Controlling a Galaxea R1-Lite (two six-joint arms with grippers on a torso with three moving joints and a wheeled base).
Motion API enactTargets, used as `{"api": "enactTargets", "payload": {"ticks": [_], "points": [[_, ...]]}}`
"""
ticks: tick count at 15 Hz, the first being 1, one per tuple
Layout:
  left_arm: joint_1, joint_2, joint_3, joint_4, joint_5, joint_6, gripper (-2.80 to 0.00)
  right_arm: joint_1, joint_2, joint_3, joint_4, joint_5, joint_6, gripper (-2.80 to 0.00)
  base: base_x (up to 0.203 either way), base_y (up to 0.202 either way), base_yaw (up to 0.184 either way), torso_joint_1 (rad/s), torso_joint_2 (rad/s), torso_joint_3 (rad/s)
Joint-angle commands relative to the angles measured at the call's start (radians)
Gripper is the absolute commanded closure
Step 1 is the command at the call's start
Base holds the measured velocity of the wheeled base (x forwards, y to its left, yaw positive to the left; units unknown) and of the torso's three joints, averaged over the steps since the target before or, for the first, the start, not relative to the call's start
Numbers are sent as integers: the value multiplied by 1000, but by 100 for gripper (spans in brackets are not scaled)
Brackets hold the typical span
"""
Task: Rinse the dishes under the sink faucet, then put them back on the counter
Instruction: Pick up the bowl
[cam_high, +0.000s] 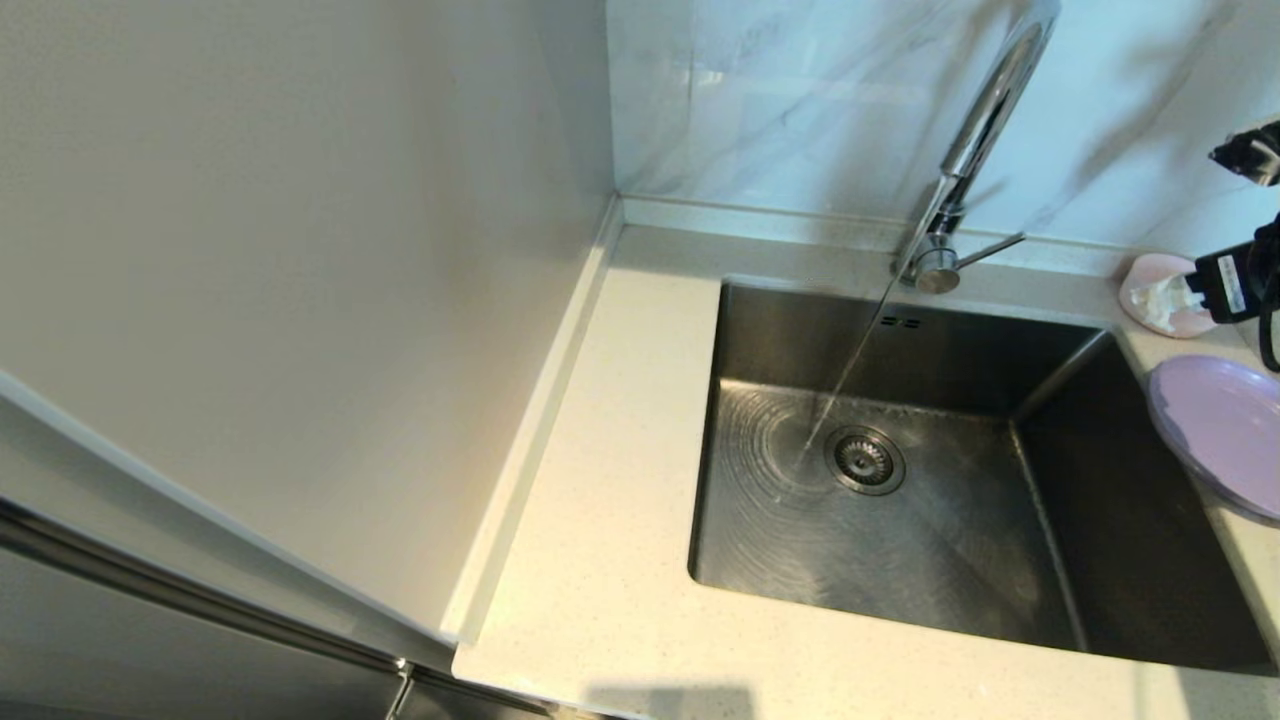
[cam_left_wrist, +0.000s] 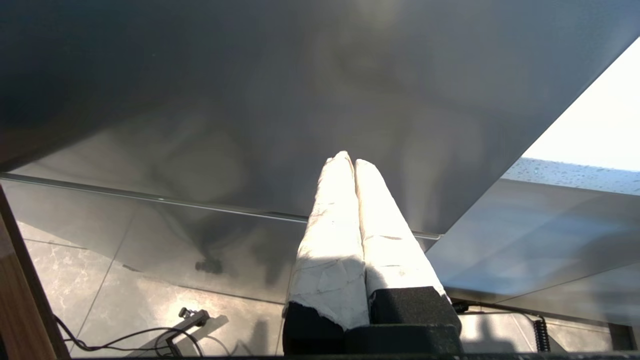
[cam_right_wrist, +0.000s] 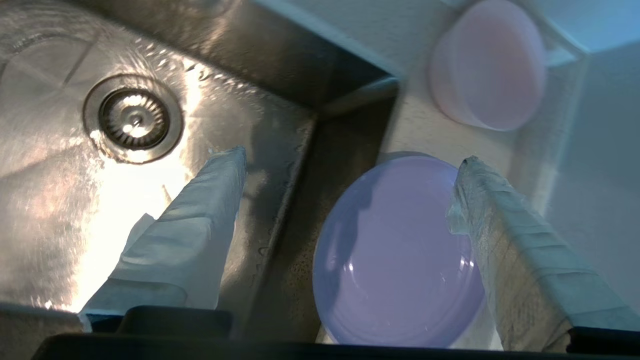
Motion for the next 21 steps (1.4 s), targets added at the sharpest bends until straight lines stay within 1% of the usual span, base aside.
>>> {"api": "enactTargets", "payload": {"ticks": [1,2,3,4,6,7,8,9,12,13,14,15,17,19,21], "points": [[0,0,0,0,0,0,0,43,160,-220,138,-146,60,-280,0,0,0,0,0,0],[0,0,0,0,0,0,0,49,221,-293,165,-213,87,-280,0,0,0,0,0,0],[0,0,0,0,0,0,0,50,266,-327,180,-282,118,-280,0,0,0,0,0,0],[0,0,0,0,-1,0,0,46,297,-337,184,-326,145,-280,0,0,0,0,0,0],[0,0,0,0,0,0,0,42,343,-341,138,-340,182,-280,0,0,0,0,0,0],[0,0,0,0,0,0,0,41,371,-341,67,-342,182,-280,0,0,0,0,0,0],[0,0,0,0,-1,0,0,40,403,-341,-32,-346,177,-280,0,0,0,0,0,0],[0,0,0,0,0,0,0,34,436,-338,-124,-349,160,-280,0,0,0,0,0,0],[0,0,0,0,0,0,0,-7,500,-336,-296,-352,66,-280,0,0,0,0,0,0],[0,0,0,0,0,0,0,-22,515,-336,-368,-352,31,-280,0,0,0,0,0,0],[0,0,0,0,0,0,0,-41,530,-337,-436,-351,-25,-280,0,0,0,0,0,0],[0,0,0,0,0,0,0,-58,544,-340,-472,-349,-52,-280,0,0,0,0,0,0],[0,0,0,0,0,0,0,-64,557,-341,-486,-346,-51,-280,0,0,0,0,0,0],[0,0,0,0,0,0,0,-70,574,-340,-532,-346,-55,-280,0,0,0,0,0,0],[0,0,0,0,0,0,0,-75,575,-339,-534,-343,-57,-280,0,0,0,0,0,0]]}}
